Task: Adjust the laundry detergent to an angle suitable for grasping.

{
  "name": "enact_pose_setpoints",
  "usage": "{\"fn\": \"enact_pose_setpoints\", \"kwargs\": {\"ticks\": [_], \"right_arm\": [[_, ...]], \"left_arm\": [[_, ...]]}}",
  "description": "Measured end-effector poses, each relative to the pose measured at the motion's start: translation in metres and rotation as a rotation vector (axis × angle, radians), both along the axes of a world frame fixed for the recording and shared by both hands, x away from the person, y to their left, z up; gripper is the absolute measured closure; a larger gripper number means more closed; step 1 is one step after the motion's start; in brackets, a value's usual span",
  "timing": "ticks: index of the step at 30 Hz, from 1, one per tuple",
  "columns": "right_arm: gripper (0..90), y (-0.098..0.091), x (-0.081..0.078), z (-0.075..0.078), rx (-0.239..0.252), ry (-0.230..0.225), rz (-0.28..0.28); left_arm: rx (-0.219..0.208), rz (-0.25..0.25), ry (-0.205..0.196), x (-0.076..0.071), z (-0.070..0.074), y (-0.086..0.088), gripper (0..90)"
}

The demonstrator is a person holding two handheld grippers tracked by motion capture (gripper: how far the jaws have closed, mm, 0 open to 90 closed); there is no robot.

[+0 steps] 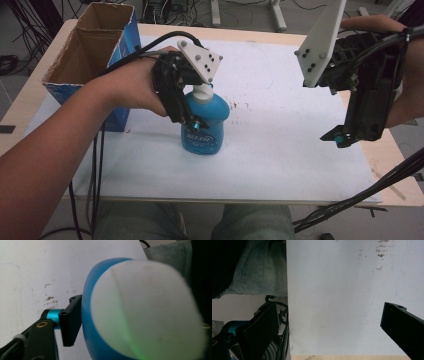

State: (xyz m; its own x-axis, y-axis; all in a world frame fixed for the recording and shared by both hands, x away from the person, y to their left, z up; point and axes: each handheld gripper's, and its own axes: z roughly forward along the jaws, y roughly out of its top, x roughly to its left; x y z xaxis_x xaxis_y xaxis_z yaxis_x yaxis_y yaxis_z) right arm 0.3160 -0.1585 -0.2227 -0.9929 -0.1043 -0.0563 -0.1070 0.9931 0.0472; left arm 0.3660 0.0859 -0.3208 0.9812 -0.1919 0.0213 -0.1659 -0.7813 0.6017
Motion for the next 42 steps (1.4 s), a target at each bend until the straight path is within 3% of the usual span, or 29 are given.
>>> {"fn": "enact_pose_setpoints", "kwargs": {"ticks": [6, 15, 34, 35, 42], "right_arm": [[1.1, 0.0, 0.0, 0.0, 0.005, 0.0, 0.009], [1.1, 0.002, 0.0, 0.0, 0.009, -0.004, 0.018], [1.1, 0.01, 0.002, 0.003, 0.01, -0.009, 0.042], [1.1, 0.011, 0.004, 0.002, 0.014, -0.009, 0.048], [1.1, 0.015, 0.012, -0.004, 0.009, 0.012, 0.045]], "left_arm": [[0.0, 0.005, 0.024, -0.001, 0.003, 0.003, 25.9], [0.019, 0.046, 0.027, -0.006, 0.014, 0.011, 22.5], [0.141, 0.133, -0.011, -0.012, 0.041, 0.032, 11.7], [0.166, 0.149, -0.018, -0.012, 0.044, 0.035, 11.7], [0.221, 0.194, -0.015, -0.012, 0.05, 0.046, 4.3]]}}
